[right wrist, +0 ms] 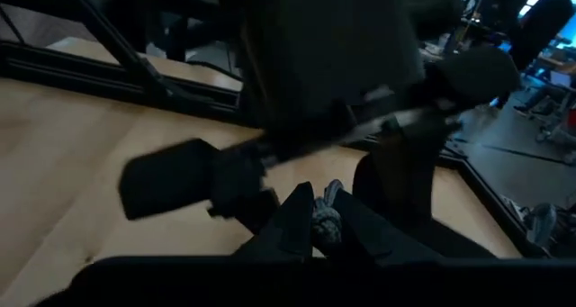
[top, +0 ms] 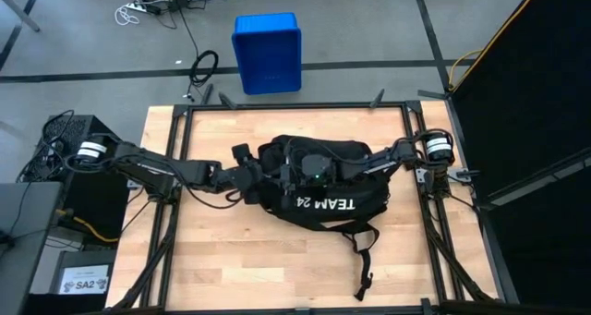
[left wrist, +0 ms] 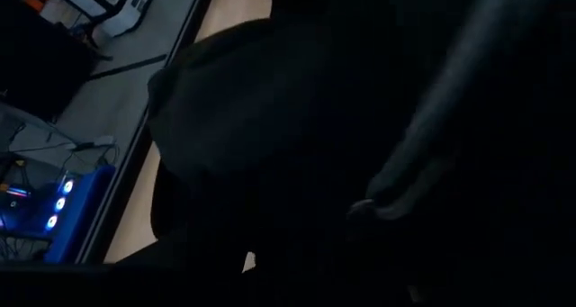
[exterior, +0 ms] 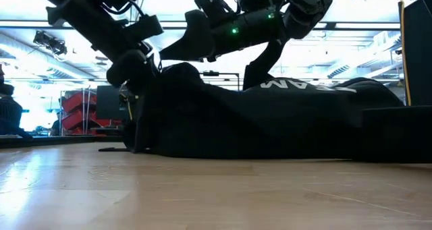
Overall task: Unpack backpack
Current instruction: Open the backpack
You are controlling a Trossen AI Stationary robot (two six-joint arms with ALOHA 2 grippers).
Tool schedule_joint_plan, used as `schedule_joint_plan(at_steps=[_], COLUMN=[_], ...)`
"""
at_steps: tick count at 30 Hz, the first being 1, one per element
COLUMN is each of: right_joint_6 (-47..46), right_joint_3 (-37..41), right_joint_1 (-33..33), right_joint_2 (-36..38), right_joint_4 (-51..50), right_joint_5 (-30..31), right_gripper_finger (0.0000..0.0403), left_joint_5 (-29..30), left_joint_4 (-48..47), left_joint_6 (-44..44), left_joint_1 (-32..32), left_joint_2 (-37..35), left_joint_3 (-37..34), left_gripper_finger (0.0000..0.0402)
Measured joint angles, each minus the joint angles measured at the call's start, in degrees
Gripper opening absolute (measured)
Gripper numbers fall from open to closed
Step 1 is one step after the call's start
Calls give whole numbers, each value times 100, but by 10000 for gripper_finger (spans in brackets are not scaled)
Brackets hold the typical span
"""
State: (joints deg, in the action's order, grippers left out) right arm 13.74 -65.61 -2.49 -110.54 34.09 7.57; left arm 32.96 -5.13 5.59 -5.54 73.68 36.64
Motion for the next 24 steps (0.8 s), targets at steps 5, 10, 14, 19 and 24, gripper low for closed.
schedule_joint_plan(at_steps=[5,10,14,19,24], right_joint_6=[32,33,39,-36,-538], right_joint_3=[-187,-196,-185,-187,-191], right_joint_1=[-141,-313,-422,-562,-742], right_joint_2=[89,416,687,1117,1497], right_joint_4=[-560,-961,-1387,-2315,-3551], right_joint_5=[191,822,1111,1531,1957], right_gripper_finger=[0,0,0,0,0], left_joint_5=[210,177,119,177,311], left_joint_4=[-36,-21,-20,-121,-675], left_joint_6=[-170,-280,-436,-492,-787], left_joint_1=[-50,-50,-50,-109,-227], left_joint_2=[74,71,61,14,-222], left_joint_3=[0,7,11,9,15], left_gripper_finger=[215,88,28,27,24])
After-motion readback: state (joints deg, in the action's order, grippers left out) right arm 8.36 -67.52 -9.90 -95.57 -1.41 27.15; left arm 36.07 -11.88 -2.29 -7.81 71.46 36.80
